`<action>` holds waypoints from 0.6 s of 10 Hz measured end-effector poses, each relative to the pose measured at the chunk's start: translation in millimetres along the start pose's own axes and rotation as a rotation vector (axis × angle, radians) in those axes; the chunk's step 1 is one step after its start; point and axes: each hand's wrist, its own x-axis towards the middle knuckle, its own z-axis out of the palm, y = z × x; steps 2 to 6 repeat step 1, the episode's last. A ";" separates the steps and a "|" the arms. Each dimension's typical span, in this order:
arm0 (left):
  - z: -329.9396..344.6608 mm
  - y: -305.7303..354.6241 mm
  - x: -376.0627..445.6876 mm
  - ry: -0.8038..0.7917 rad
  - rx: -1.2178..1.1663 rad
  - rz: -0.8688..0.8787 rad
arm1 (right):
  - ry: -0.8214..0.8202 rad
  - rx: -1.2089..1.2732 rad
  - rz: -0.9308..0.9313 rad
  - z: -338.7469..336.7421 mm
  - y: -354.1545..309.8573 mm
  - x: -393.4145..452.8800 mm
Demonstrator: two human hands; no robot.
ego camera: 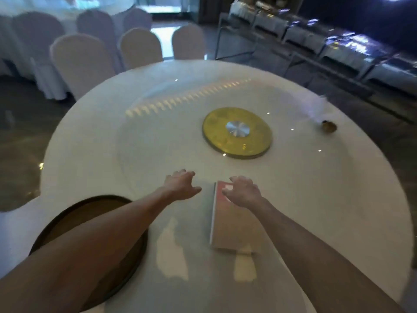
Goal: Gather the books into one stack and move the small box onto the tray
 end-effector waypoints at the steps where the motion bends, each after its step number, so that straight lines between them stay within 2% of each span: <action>1: -20.7 46.4 7.8 0.036 0.061 0.064 | 0.055 0.035 0.052 -38.1 28.7 -6.2; 6: -20.7 46.4 7.8 0.036 0.061 0.064 | 0.055 0.035 0.052 -38.1 28.7 -6.2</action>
